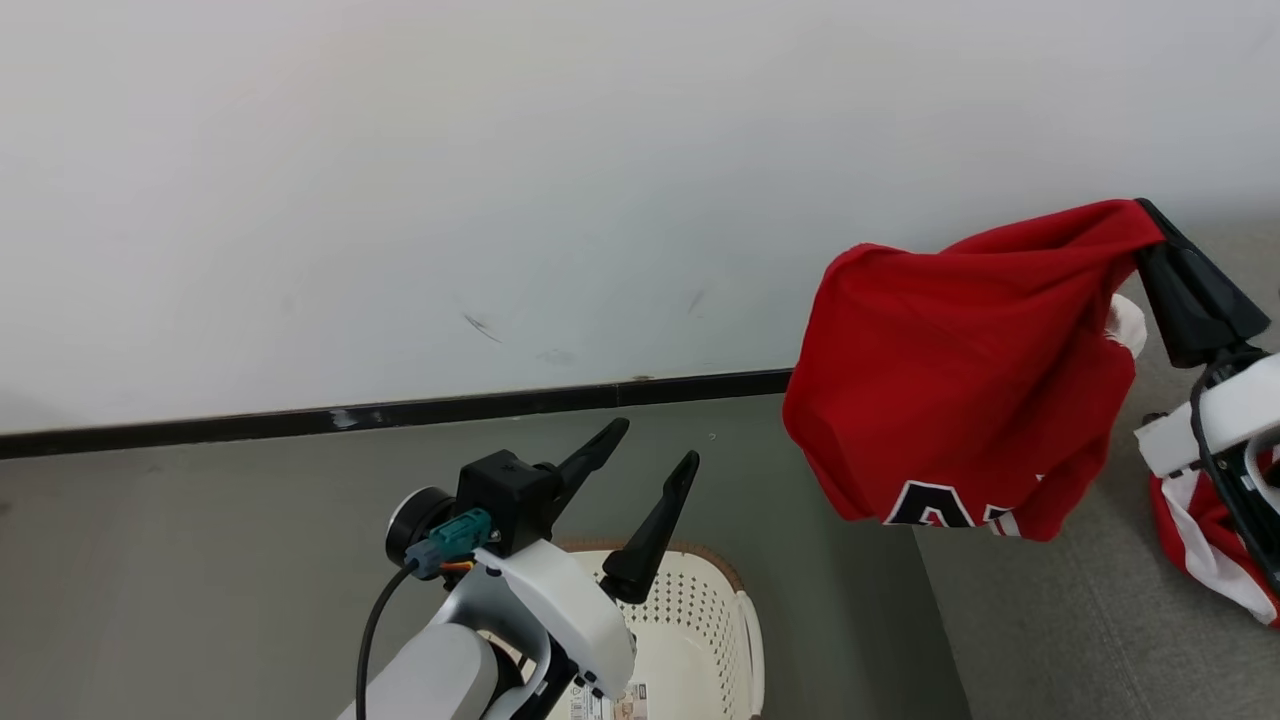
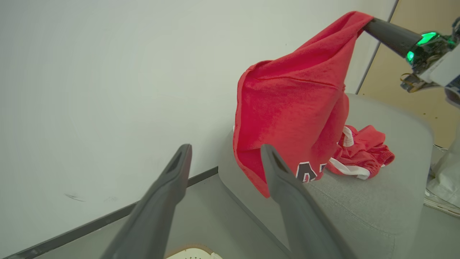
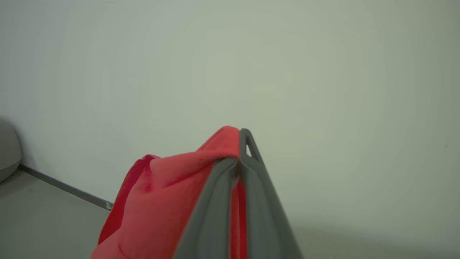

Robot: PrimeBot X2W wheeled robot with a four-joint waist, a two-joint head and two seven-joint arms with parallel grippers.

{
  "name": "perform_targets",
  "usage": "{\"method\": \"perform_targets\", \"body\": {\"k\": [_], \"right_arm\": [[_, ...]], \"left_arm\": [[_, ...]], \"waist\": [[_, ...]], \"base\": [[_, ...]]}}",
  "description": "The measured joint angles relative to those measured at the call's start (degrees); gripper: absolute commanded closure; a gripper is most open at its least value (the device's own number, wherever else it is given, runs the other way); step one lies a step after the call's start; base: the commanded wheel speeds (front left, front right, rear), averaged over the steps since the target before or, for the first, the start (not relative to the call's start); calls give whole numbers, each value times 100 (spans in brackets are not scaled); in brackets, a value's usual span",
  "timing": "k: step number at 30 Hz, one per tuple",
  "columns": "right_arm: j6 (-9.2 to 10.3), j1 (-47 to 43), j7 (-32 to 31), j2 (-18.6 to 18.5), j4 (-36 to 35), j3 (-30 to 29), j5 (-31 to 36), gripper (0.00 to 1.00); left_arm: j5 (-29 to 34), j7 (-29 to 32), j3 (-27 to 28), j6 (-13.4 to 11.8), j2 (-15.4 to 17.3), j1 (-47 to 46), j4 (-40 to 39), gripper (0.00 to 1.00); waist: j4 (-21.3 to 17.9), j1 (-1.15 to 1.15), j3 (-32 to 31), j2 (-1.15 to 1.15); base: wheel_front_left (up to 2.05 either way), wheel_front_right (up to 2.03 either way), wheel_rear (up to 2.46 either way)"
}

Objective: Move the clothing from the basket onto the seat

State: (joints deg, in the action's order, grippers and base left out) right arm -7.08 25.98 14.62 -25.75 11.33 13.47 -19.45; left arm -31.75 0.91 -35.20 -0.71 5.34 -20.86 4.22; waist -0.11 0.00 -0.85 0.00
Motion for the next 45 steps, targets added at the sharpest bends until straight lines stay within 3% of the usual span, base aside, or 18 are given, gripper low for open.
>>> {"method": "perform_targets", "body": {"k": [15, 20, 27, 35, 45], "right_arm": [[0, -1417, 0, 27, -588, -1155, 191, 100], [0, -1779, 0, 155, -711, -1073, 190, 100], [0, -1811, 0, 186, -708, -492, 74, 100], [0, -325, -216, 1, -615, -174, -253, 100], [0, 1748, -704, -468, 175, -1061, -412, 100]], "left_arm": [[1, -299, -289, 194, -102, 164, 260, 0], [1, -359, -303, 194, -133, 196, 339, 0], [1, -497, -283, 183, -144, 287, 391, 0], [74, -587, -145, -27, -108, 301, 282, 0], [423, -610, -44, -292, 78, 274, -252, 0]], "waist": [[-714, 0, -136, 0], [-958, 0, -151, 0], [-1251, 0, -120, 0], [-1440, 0, 73, 0], [-1443, 0, 478, 0]], "base": [[0, 0, 0], [0, 0, 0], [0, 0, 0], [0, 0, 0], [0, 0, 0]]}}
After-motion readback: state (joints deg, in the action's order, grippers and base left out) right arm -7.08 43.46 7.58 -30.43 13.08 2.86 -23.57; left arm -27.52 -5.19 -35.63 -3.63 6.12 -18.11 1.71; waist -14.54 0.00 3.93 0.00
